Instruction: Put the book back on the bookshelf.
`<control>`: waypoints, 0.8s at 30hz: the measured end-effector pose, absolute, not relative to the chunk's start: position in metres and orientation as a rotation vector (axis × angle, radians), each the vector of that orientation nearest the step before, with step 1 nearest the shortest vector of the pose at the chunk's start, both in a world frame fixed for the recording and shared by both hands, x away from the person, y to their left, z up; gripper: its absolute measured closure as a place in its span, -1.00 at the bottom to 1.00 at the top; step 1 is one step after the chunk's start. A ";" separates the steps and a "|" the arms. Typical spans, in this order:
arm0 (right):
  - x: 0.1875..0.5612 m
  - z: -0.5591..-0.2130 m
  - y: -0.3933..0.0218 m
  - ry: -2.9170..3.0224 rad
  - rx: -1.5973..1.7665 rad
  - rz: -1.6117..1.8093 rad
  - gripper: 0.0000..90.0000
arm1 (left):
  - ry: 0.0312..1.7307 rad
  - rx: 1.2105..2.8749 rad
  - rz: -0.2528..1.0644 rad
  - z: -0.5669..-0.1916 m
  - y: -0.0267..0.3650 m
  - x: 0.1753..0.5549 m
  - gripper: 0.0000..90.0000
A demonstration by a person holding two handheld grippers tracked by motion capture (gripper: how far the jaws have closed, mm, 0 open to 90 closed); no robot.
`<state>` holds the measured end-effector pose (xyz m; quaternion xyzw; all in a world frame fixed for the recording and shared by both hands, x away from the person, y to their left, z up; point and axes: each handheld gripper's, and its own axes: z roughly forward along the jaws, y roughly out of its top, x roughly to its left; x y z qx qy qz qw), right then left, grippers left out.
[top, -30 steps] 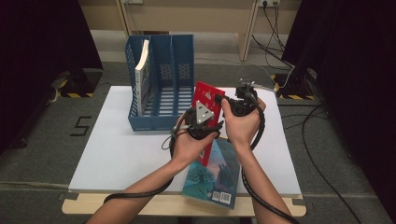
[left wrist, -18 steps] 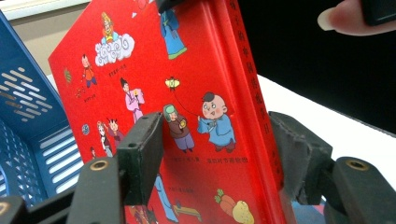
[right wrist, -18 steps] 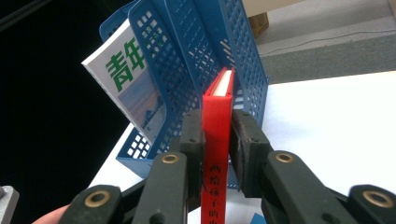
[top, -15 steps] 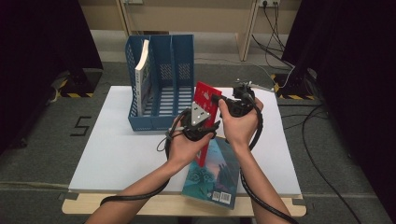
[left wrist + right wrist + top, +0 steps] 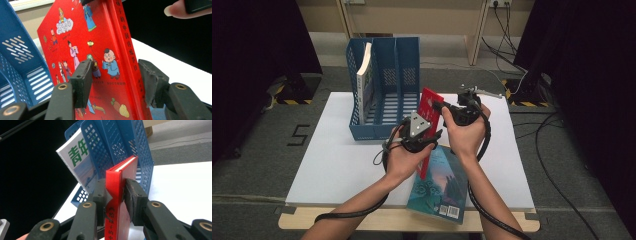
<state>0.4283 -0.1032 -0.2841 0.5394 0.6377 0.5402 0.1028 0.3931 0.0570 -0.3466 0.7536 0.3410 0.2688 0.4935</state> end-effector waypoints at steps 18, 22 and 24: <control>0.429 -0.280 -0.089 1.932 1.514 1.601 0.44 | 0.840 1.829 0.691 -0.339 0.077 0.385 0.37; 0.430 -0.280 -0.088 1.933 1.524 1.605 0.43 | 0.844 1.827 0.701 -0.338 0.078 0.384 0.42; 0.430 -0.280 -0.088 1.932 1.524 1.603 0.43 | 0.847 1.828 0.702 -0.338 0.077 0.383 0.42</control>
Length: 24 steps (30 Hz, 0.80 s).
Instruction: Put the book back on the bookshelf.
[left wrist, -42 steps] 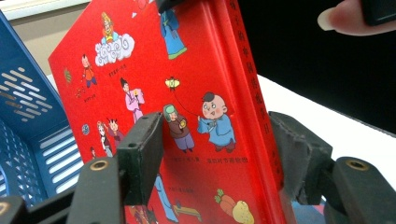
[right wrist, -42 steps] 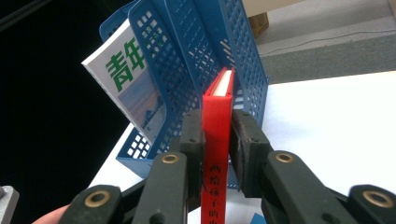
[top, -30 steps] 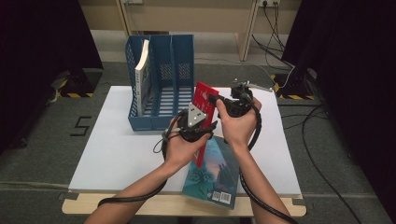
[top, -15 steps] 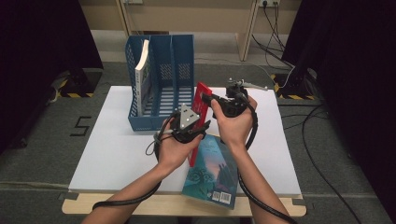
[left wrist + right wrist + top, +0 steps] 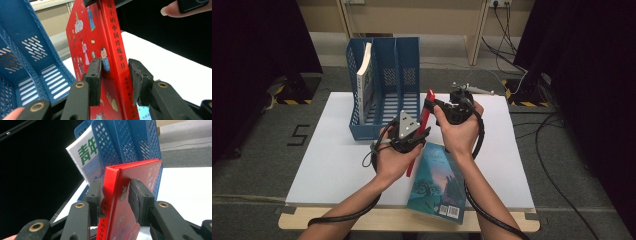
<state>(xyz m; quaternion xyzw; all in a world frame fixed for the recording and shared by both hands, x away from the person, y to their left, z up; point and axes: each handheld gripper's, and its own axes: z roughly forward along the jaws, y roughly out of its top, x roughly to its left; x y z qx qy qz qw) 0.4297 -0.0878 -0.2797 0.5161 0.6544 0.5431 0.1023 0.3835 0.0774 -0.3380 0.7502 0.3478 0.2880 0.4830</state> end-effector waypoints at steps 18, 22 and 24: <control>0.434 -0.280 -0.090 1.933 1.554 1.638 0.31 | 0.871 1.826 0.763 -0.334 0.085 0.384 0.68; 0.435 -0.280 -0.089 1.932 1.552 1.642 0.29 | 0.875 1.827 0.782 -0.333 0.088 0.386 0.72; 0.435 -0.280 -0.089 1.933 1.553 1.653 0.26 | 0.873 1.831 0.793 -0.333 0.092 0.387 0.76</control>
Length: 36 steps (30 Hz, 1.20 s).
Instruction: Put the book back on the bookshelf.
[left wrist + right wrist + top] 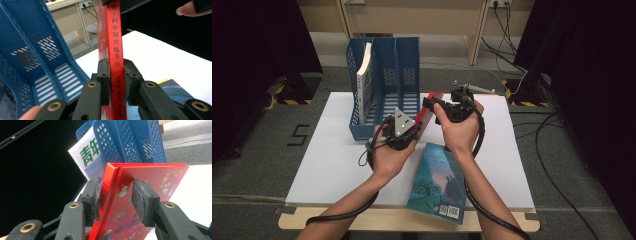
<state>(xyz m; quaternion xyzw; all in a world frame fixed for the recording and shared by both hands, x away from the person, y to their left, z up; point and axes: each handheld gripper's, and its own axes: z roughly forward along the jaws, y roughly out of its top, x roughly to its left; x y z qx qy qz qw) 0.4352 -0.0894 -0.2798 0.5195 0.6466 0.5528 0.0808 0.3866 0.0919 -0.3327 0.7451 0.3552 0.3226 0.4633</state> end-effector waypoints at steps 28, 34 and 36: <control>0.457 -0.273 -0.106 1.830 1.539 1.736 0.81 | 0.854 1.822 0.744 -0.333 0.105 0.388 0.77; 0.458 -0.272 -0.102 1.850 1.525 1.735 0.84 | 0.848 1.817 0.739 -0.333 0.106 0.388 0.76; 0.458 -0.272 -0.102 1.854 1.519 1.733 0.87 | 0.842 1.819 0.734 -0.333 0.107 0.388 0.76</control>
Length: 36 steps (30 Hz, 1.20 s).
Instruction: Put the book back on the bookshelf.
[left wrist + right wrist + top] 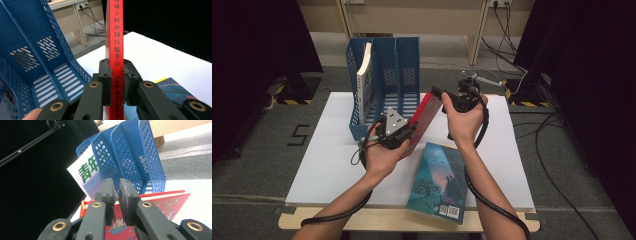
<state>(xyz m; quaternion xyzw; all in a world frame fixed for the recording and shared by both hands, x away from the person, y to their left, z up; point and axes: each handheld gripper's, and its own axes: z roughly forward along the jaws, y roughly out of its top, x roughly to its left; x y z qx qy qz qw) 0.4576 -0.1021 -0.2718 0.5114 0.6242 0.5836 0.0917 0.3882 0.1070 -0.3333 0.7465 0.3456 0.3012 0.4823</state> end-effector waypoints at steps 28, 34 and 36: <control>0.450 -0.273 -0.090 1.902 1.481 1.729 0.89 | 0.816 1.876 0.734 -0.324 0.100 0.404 0.61; 0.446 -0.272 -0.085 1.922 1.475 1.733 0.89 | 0.820 1.894 0.718 -0.323 0.099 0.407 0.61; 0.445 -0.273 -0.084 1.920 1.465 1.729 0.88 | 0.819 1.900 0.718 -0.322 0.100 0.408 0.62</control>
